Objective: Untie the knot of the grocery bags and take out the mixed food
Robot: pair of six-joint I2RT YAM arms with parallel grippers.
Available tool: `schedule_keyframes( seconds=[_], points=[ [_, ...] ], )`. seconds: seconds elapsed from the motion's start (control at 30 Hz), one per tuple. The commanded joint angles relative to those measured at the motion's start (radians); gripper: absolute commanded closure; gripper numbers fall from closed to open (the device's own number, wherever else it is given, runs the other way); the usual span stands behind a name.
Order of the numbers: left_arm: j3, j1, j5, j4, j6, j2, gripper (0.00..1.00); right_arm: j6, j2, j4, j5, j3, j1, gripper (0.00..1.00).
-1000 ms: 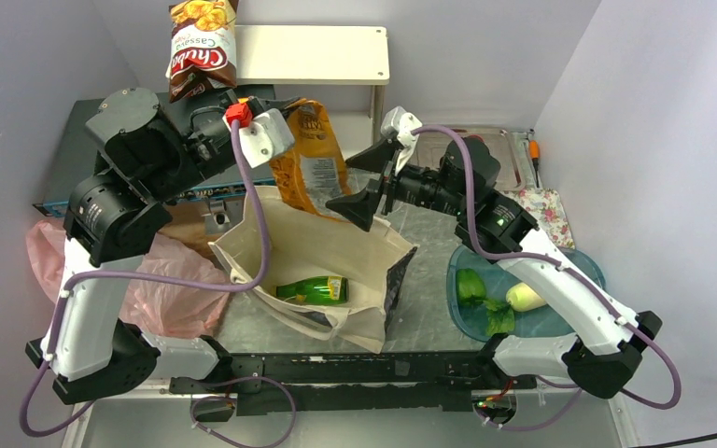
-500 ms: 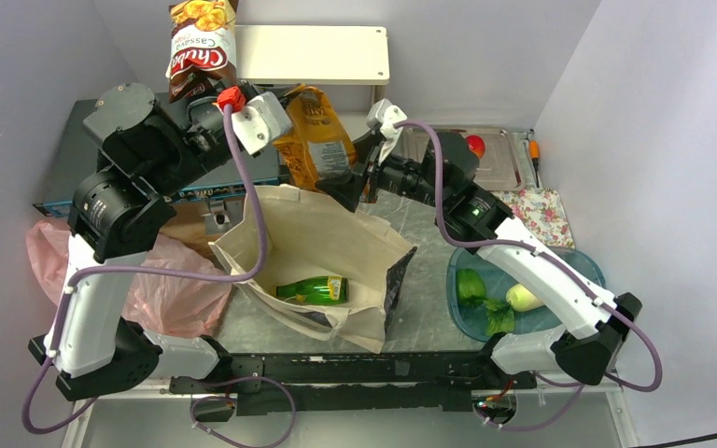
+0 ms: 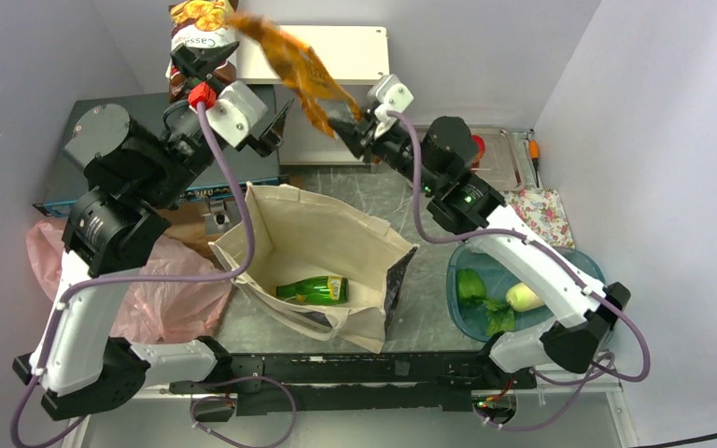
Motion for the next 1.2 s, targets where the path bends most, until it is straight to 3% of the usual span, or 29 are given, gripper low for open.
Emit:
schedule_keyframes(
  seconds=[0.0, 0.2, 0.33, 0.47, 0.67, 0.8, 1.07, 1.17],
  points=[
    [-0.124, 0.027, -0.098, 0.077, 0.011, -0.091, 0.00, -0.215, 0.076, 0.226, 0.205, 0.131, -0.045, 1.00],
    [-0.259, 0.124, -0.113, 0.076, -0.015, -0.181, 0.01, -0.479, 0.345, 0.264, 0.336, 0.391, -0.118, 1.00],
    [-0.351, 0.149, -0.086, 0.042, -0.031, -0.244, 0.00, -0.616, 0.541, 0.241, 0.344, 0.629, -0.158, 1.00],
    [-0.423, 0.188, -0.047, 0.014, -0.078, -0.295, 0.01, -0.804, 0.710, 0.266, 0.333, 0.740, -0.174, 1.00],
    [-0.445, 0.226, 0.034, -0.042, -0.113, -0.326, 0.01, -0.901, 0.897, 0.107, 0.294, 0.972, -0.203, 1.00],
    [-0.445, 0.233, 0.050, -0.058, -0.116, -0.327, 0.01, -0.894, 0.908, 0.017, 0.237, 0.996, -0.226, 0.84],
    [-0.415, 0.236, 0.103, -0.105, -0.097, -0.280, 0.01, -0.796, 0.821, -0.074, 0.118, 0.911, -0.257, 0.25],
    [-0.321, 0.241, 0.108, -0.161, -0.077, -0.166, 0.02, -0.775, 0.816, -0.086, 0.089, 0.898, -0.274, 0.19]
  ],
)
